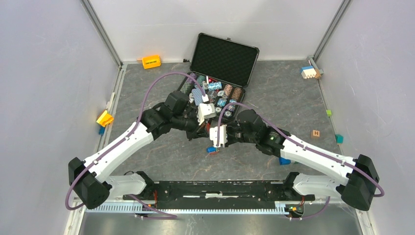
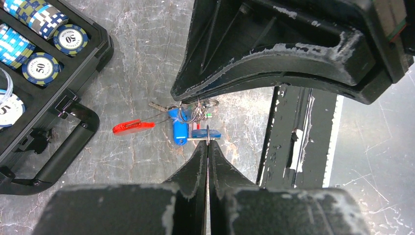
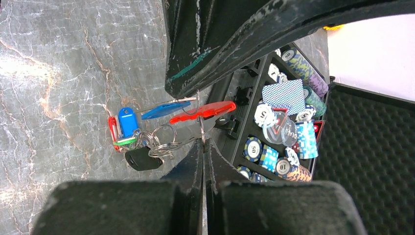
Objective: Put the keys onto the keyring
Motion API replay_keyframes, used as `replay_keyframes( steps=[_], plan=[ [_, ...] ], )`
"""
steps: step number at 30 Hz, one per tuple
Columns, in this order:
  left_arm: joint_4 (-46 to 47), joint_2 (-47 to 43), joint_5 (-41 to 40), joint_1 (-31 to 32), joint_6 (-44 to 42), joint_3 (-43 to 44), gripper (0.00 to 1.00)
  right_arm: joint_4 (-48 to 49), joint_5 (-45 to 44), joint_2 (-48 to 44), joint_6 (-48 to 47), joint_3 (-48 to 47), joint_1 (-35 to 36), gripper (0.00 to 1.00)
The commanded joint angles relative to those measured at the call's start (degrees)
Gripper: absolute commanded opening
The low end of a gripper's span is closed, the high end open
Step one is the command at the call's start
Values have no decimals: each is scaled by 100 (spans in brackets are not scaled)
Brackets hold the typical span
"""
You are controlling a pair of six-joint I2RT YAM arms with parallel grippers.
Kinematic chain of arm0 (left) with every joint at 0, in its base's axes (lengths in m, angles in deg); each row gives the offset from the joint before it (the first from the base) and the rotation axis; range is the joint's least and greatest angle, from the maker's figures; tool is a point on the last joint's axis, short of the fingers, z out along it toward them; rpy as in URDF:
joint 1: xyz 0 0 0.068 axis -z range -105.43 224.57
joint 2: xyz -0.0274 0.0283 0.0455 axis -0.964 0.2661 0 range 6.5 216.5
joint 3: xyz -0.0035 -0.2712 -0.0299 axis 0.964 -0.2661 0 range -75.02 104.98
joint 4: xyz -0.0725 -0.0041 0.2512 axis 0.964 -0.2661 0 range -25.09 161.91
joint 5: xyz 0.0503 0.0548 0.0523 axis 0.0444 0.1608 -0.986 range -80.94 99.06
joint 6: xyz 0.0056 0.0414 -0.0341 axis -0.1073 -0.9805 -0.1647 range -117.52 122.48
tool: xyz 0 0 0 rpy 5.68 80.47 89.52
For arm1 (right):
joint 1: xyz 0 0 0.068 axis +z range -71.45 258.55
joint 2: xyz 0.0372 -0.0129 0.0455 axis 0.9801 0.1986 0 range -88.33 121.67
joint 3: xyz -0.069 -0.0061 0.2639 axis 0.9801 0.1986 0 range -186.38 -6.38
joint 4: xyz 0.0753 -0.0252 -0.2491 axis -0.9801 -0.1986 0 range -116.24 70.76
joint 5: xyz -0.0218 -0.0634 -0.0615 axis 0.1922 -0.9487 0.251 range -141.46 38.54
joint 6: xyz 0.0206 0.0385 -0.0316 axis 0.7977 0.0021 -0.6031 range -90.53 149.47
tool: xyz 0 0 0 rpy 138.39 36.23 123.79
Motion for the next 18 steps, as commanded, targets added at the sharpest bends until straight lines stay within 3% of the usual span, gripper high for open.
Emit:
replay_keyframes(
  steps=[1,18],
  plan=[
    [54,36,-10,47,-344,168,2,193,122,-73,79,-196,32,0],
    [164,142,-58,91,-362,175,2,172,171,-27,79,-189,37,0]
  ],
)
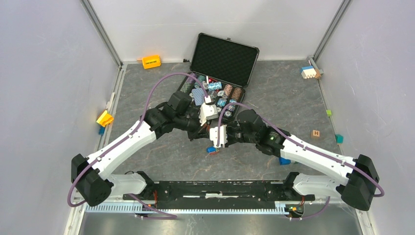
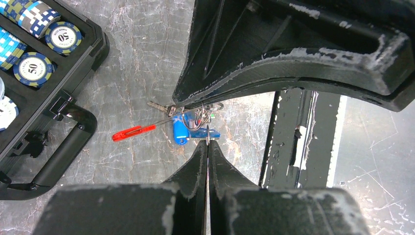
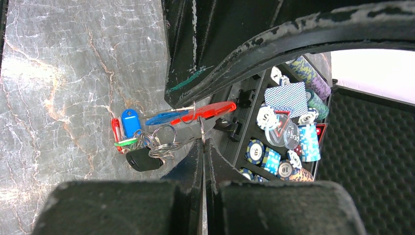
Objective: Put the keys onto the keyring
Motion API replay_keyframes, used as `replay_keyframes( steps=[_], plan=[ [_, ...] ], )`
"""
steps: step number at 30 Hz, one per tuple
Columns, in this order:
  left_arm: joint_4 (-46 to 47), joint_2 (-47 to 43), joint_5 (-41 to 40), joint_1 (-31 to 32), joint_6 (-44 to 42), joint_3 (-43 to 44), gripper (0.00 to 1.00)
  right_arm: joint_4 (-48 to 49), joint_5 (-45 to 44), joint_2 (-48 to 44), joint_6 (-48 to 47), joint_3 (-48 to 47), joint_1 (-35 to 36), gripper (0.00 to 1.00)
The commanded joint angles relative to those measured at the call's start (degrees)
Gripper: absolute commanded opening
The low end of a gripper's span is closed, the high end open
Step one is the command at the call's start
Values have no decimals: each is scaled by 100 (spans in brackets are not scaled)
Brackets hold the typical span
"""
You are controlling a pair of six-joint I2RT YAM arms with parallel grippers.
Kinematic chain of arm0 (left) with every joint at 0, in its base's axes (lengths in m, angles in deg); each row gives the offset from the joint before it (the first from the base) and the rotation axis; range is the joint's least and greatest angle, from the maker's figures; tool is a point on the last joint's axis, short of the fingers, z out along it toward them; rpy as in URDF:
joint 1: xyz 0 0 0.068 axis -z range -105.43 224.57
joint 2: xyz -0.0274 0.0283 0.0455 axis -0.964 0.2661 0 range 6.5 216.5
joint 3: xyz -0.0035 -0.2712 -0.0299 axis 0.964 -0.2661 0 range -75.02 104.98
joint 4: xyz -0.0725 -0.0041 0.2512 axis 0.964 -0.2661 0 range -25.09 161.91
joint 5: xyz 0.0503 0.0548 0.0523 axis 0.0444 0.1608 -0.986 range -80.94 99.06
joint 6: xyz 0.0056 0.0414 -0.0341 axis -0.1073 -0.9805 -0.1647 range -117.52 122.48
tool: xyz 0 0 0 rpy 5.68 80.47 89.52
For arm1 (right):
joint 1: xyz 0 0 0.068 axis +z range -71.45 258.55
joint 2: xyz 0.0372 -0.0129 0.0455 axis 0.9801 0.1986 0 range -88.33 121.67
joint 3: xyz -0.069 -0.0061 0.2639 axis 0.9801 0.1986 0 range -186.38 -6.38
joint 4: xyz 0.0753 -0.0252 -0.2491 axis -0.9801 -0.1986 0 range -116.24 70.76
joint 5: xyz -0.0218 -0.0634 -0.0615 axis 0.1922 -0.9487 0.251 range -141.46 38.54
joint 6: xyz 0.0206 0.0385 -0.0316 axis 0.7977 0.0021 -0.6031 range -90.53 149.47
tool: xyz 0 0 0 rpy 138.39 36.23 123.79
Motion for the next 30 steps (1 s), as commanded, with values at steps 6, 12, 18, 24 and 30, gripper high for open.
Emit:
replay_keyframes(
  steps=[6,12,18,24,30],
  plan=[
    [162,-47,-84,29,-230,194,2,155,125,-10,60,-186,32,0],
    [161,-47,-88,38,-251,212,2,136,153,-8,38,-184,36,0],
    [161,-12,-61,39,-242,256,2,123,190,-10,38,-195,32,0],
    [161,32,-45,47,-248,247,2,127,209,7,41,-197,33,0],
    [161,63,-77,56,-252,256,2,103,240,-2,33,-196,40,0]
  ],
)
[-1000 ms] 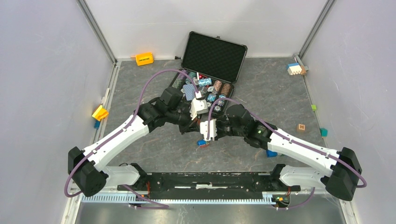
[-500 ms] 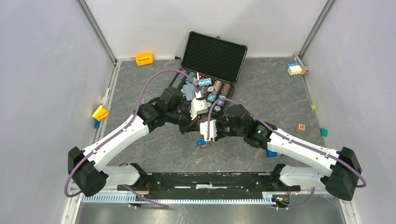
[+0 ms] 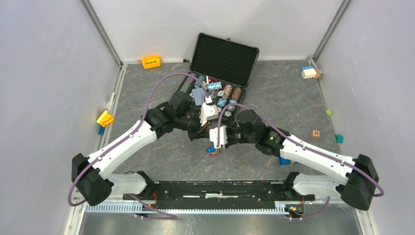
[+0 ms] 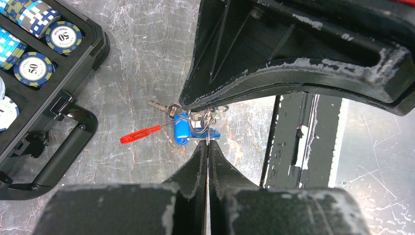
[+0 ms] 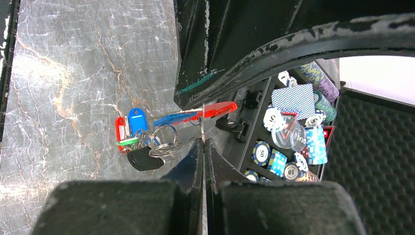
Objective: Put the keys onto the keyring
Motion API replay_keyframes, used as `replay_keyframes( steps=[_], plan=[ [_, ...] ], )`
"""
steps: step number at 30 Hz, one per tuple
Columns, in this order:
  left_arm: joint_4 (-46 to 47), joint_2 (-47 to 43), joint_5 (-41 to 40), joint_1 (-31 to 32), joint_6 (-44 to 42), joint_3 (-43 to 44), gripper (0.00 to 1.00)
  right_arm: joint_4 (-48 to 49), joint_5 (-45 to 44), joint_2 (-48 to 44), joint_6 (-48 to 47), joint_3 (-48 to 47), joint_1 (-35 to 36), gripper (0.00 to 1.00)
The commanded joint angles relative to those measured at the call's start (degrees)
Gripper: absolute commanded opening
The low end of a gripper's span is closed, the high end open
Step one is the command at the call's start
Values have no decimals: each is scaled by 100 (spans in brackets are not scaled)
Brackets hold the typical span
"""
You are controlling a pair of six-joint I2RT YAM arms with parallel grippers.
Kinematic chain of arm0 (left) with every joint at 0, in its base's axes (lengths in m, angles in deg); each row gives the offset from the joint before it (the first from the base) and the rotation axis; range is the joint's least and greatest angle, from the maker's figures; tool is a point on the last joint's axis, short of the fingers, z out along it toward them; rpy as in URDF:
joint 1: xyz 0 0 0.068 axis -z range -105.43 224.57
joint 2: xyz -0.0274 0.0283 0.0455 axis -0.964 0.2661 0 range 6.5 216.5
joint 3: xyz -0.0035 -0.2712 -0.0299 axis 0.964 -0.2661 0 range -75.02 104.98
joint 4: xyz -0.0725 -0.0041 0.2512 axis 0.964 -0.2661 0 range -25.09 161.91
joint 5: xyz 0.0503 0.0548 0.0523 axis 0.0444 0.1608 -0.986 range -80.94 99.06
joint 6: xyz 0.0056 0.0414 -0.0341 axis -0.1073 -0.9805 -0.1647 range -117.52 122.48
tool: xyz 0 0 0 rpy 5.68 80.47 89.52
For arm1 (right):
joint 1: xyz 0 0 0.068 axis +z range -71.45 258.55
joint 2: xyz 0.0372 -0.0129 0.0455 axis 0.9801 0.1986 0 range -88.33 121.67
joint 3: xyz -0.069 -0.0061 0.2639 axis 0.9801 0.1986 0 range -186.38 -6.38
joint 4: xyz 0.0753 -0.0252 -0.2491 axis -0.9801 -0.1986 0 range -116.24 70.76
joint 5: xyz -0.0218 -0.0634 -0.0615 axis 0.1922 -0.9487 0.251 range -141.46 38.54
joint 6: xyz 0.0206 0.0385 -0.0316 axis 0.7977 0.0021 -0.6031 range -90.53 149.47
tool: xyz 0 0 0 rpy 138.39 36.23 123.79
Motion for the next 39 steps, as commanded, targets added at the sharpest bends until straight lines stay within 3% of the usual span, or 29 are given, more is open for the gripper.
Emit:
replay_keyframes(
  steps=[1,39],
  plan=[
    [164,28,-31,34,-226,254,2,186,135,-26,35,-203,36,0],
    [111,118,-126,30,-264,367,2,116,311,-59,-39,-190,39,0]
  ],
)
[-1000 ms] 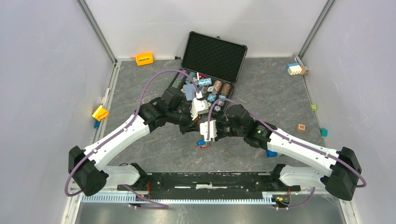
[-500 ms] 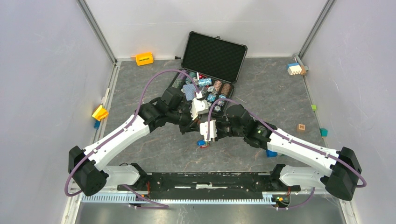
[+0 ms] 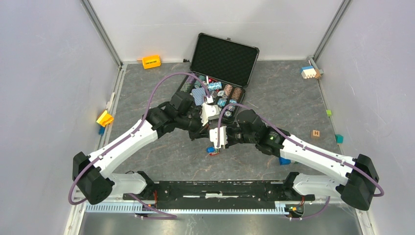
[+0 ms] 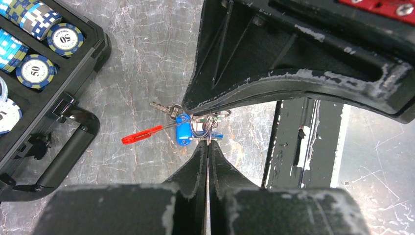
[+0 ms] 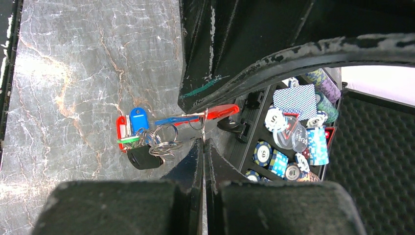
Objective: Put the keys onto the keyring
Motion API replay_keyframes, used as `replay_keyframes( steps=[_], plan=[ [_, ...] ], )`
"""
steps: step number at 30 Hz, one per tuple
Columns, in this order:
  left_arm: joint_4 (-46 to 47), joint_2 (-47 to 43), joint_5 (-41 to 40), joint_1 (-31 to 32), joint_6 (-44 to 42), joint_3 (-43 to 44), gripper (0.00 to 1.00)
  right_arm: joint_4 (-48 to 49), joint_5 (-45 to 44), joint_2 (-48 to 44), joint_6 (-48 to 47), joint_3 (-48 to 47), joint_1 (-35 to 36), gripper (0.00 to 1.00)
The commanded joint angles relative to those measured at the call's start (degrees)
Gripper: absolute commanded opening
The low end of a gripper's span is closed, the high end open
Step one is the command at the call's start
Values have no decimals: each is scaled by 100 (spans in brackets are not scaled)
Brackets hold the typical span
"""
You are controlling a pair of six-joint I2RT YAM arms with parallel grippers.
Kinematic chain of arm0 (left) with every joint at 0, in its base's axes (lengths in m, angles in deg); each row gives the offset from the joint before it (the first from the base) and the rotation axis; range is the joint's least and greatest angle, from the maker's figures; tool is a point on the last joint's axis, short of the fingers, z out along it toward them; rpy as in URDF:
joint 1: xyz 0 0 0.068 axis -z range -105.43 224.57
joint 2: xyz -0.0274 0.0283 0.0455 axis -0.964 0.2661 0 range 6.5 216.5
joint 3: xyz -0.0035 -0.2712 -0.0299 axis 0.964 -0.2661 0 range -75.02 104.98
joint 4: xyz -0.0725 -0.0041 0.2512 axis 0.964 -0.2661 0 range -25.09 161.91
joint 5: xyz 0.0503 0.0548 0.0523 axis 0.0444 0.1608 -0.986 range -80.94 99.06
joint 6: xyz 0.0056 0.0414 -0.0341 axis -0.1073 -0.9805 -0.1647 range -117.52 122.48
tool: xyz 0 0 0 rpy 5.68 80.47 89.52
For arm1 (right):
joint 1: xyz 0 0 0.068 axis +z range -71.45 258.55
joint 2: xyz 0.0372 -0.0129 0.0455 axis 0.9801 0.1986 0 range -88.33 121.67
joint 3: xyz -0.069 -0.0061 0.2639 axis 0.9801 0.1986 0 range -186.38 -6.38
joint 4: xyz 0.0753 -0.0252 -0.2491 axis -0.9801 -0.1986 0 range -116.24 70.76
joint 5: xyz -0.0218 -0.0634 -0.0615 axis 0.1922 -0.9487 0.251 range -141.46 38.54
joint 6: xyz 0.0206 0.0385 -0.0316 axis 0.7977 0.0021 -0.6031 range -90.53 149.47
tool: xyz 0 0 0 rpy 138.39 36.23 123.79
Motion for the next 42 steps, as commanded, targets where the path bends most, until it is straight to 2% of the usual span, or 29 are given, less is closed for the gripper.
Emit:
replay_keyframes(
  steps=[1,30,42],
  plan=[
    [122,35,-86,4,-233,297,2,145,272,-66,-15,-195,32,0],
    [114,-46,-541,-5,-222,164,2,99,398,-105,-68,-210,34,0],
    [104,108,-111,12,-267,347,2,77,416,-60,-68,-211,34,0]
  ],
)
